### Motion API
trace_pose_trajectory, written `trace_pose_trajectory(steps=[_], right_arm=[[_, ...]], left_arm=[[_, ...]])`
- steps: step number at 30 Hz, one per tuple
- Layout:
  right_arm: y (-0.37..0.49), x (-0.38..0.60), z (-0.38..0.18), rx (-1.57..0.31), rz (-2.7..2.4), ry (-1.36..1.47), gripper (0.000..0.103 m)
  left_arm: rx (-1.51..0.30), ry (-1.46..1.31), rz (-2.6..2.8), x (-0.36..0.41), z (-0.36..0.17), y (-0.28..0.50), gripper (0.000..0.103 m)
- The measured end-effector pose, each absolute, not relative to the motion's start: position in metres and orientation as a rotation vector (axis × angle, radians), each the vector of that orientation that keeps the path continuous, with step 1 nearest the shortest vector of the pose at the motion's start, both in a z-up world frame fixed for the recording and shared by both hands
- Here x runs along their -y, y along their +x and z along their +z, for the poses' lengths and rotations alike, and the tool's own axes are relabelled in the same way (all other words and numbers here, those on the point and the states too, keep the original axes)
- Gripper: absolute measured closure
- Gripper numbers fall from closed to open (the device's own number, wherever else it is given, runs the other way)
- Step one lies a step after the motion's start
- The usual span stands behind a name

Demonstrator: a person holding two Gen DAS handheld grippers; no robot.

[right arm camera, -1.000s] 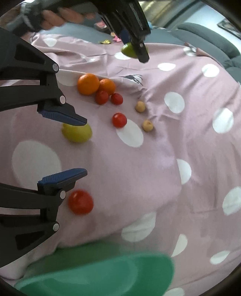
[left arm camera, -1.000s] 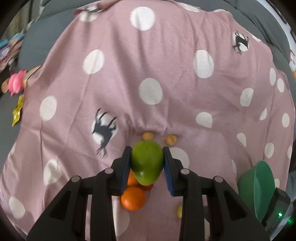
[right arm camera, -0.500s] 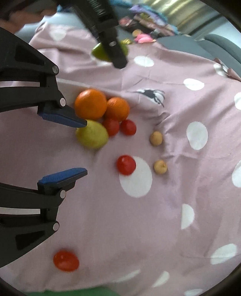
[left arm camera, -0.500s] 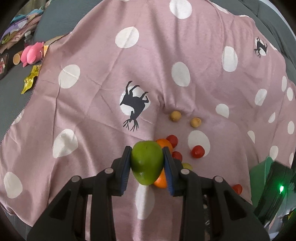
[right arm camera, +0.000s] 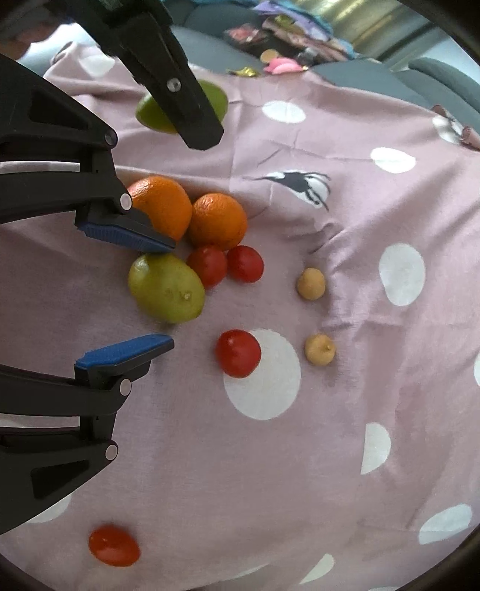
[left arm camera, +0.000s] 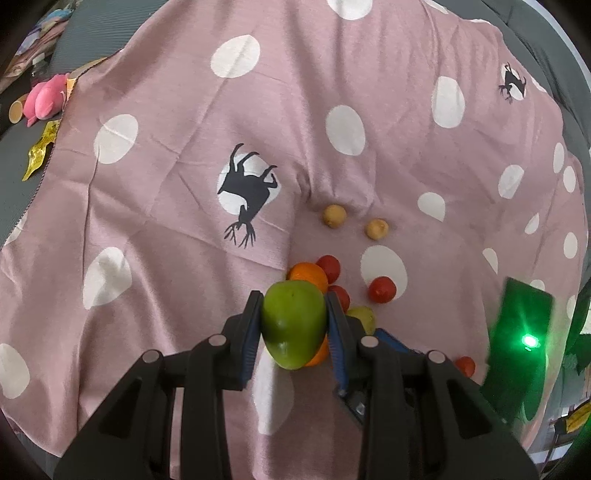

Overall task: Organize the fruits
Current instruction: 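Lift the lime with the left gripper while the right gripper carries the lemon over the bowl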

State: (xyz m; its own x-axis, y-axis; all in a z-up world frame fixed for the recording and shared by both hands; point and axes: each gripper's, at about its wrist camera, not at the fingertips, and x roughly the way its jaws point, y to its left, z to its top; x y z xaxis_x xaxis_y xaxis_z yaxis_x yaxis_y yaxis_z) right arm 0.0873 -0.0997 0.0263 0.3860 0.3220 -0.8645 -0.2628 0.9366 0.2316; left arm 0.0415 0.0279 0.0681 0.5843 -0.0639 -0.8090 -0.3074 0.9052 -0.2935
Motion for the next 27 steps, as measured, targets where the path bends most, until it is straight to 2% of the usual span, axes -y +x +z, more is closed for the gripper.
trace_pose_trajectory(steps=[2,6,13,19,27], right_arm=[[0.089,0.099,0.022,-1.124,0.376,0.059,0.064],[0.082,0.094,0.022,-1.103,0.359,-0.006,0.064],[0.078,0.114,0.033,-1.062,0.309,0.05,0.064],[0.071,0.172,0.068,-0.962,0.245,0.195,0.064],[0.048,0.239,0.109,-0.794,0.078,0.246,0.064]], left_arm=[[-0.939,-0.432,0.146,-0.027,0.069,0.041,0.07],[-0.943,-0.426,0.134,-0.024,0.069,0.041,0.07],[-0.928,-0.408,0.094,-0.01,0.076,0.041,0.07],[-0.906,-0.36,0.029,0.016,0.088,0.041,0.07],[-0.884,-0.278,-0.094,0.066,0.1,0.044,0.07]])
